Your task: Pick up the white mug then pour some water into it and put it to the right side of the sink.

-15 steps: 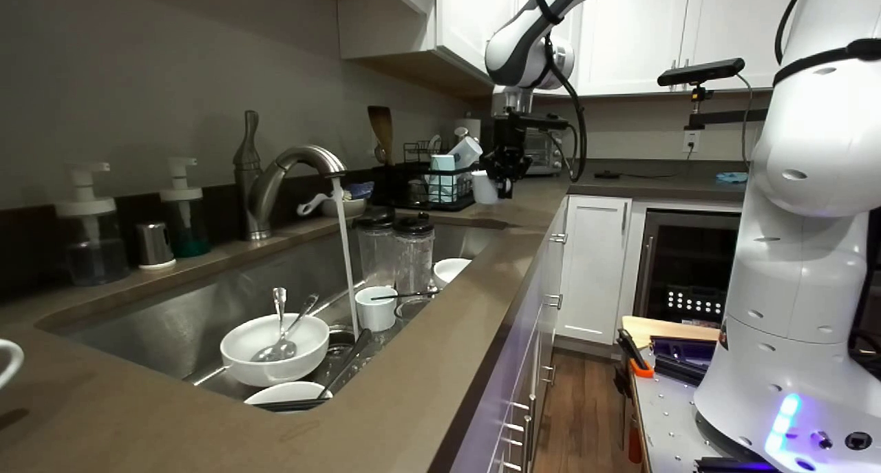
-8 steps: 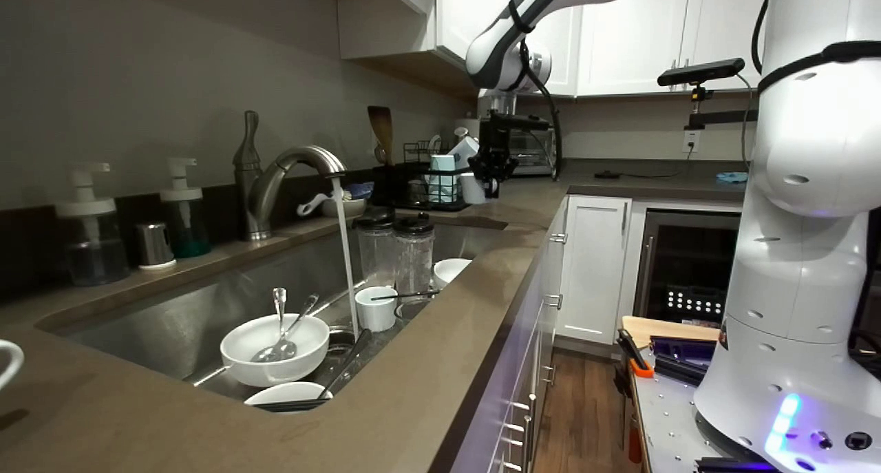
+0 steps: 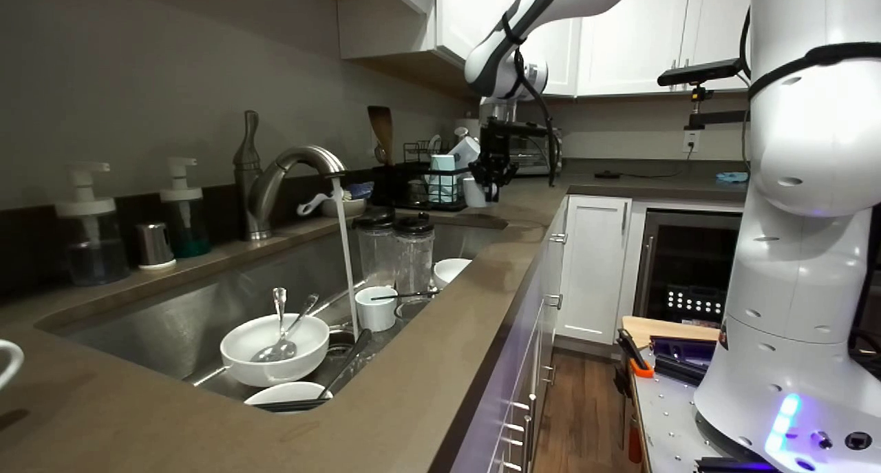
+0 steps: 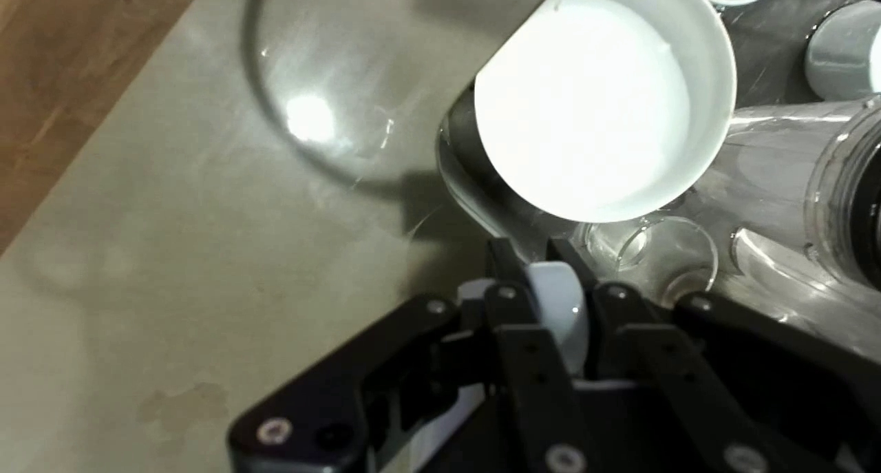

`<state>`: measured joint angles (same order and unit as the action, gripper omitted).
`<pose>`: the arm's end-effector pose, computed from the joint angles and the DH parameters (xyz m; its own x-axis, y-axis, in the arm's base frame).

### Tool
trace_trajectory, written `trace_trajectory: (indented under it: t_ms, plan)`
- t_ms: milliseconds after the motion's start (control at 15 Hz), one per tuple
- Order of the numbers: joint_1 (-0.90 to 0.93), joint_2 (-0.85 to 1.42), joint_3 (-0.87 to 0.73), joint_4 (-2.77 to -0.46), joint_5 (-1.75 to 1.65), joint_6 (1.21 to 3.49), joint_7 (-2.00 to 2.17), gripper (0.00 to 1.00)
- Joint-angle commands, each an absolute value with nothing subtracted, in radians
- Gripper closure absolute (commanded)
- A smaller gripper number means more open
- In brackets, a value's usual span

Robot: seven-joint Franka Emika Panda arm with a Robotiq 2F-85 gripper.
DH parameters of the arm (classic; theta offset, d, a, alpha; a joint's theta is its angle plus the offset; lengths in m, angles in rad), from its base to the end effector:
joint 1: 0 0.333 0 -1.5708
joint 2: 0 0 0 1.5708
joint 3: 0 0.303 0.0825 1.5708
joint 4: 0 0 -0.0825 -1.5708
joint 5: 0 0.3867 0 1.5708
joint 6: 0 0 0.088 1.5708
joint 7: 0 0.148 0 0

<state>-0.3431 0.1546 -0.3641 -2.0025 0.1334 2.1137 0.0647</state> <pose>0.4476 -0.3656 0.3286 0.6680 -0.7432 -0.0370 -0.7440 -0.6660 -0.0547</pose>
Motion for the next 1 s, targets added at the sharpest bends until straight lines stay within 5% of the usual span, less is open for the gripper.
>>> trace_trajectory:
  t_ms: [0,933]
  plan:
    - [-0.377,0.164,-0.368,-1.971,0.168,2.084,0.073,0.94]
    - [-0.418,0.242,-0.389,-1.931,0.158,2.084,0.082,0.94]
